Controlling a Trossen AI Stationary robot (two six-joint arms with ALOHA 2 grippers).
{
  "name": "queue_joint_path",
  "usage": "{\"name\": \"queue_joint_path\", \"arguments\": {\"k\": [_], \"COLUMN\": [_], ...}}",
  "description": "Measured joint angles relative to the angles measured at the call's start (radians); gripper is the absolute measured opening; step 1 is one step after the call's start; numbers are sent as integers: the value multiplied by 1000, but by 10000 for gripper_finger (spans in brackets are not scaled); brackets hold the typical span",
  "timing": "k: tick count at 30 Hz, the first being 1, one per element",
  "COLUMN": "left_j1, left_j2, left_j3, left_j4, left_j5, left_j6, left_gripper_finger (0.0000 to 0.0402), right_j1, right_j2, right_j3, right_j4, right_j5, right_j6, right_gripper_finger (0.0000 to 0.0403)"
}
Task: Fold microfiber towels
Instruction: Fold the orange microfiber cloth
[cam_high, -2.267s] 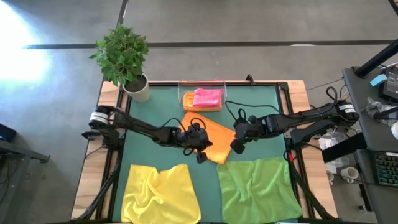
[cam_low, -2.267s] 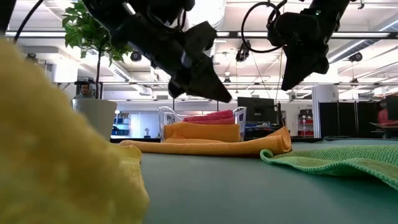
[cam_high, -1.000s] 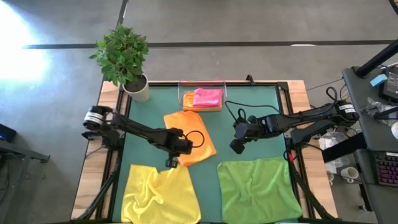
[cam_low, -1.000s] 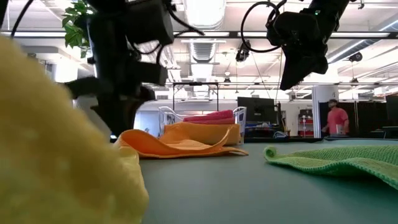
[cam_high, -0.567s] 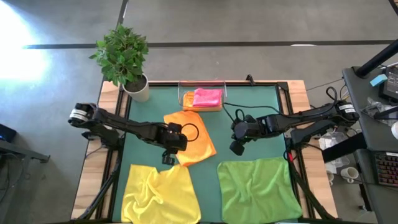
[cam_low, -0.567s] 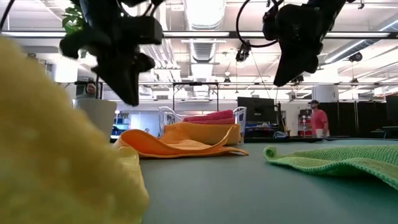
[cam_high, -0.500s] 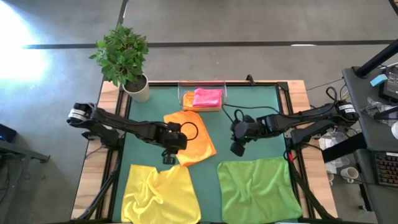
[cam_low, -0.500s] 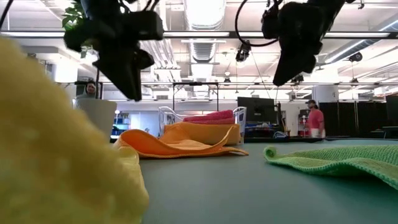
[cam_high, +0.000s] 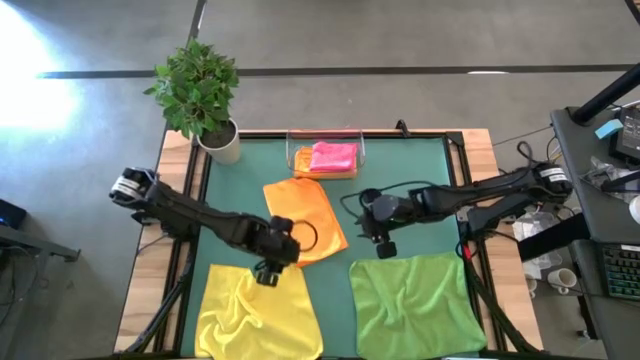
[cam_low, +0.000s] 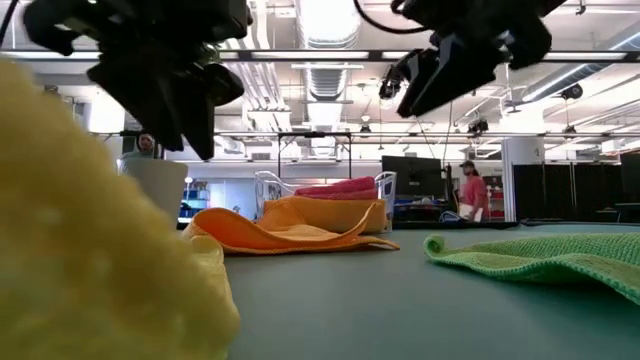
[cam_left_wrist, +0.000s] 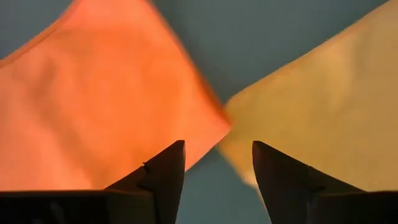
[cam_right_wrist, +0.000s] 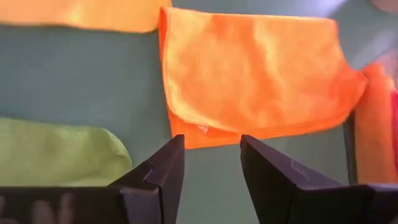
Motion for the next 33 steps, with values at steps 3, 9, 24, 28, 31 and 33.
{"name": "queue_joint_path", "arguments": {"k": [3,9,24,28,31,33], "left_j1": [-43,-76,-78,-78,-78,-78], "left_j2": [45,122,198,201,204,206], "left_j3": [0,4,3,0,-1,-2], "left_j4": [46,55,80,74,77,77], "left_j5": [-24,-77,-237,-242,-251,-251], "left_j6": [0,-2,-2,-2,-1,-1], "left_gripper_finger": [173,173,173,173,172,166], "right_j1": [0,2,2,2,2,2], "right_j2": [61,194,390,390,390,389], "right_j3": [8,63,225,224,224,224], "right_j4": [9,26,-35,-47,-48,-47], "right_j5": [1,4,4,5,8,8], "right_j6": [-72,-86,-103,-97,-88,-89], "right_gripper_finger": [148,148,148,148,148,148]}}
